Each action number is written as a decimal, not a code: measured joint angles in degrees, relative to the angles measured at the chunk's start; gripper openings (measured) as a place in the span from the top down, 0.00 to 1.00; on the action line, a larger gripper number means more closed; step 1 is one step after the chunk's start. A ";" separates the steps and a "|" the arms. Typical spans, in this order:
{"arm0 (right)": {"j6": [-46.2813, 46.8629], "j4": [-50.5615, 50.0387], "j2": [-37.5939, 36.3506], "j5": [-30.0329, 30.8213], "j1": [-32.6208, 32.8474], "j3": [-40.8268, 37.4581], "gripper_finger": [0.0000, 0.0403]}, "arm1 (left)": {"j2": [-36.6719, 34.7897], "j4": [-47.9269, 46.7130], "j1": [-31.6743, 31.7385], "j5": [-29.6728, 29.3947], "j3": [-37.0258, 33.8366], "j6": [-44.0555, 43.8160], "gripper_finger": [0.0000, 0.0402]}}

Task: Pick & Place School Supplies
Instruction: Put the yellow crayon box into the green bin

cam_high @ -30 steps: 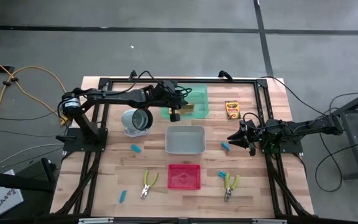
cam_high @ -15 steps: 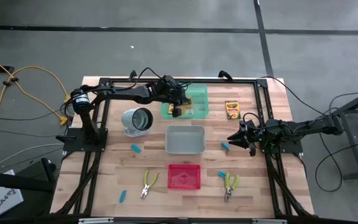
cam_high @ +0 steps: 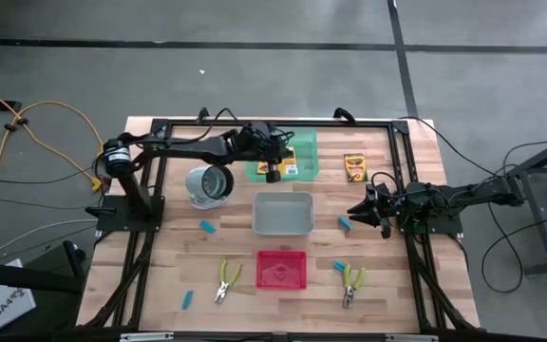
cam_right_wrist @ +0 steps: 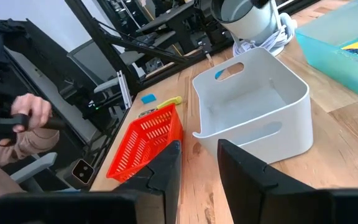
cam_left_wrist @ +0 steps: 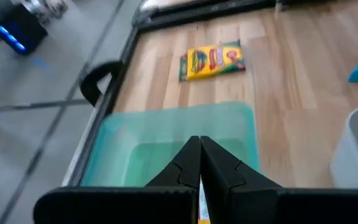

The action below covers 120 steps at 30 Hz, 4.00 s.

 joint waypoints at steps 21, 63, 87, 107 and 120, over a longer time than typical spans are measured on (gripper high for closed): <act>0.02 0.09 0.00 0.02 -0.02 0.00 0.76 | -17.56 -22.29 -15.04 -12.19 0.02 -3.25 1.00; 0.02 0.31 0.02 -0.04 -0.01 0.01 0.76 | -73.84 -7.39 -36.17 -28.08 -50.03 -17.40 1.00; 0.02 0.31 0.02 -0.02 0.00 -0.01 0.76 | -91.03 -0.13 -36.17 -24.70 -66.03 -17.23 1.00; 0.01 0.31 0.02 -0.02 0.00 -0.01 0.76 | -91.06 -4.13 -36.17 -24.74 -66.29 -13.79 1.00; 0.00 0.31 0.00 -0.02 0.00 0.01 0.76 | -91.06 -4.20 -36.17 -24.24 -66.31 -17.75 1.00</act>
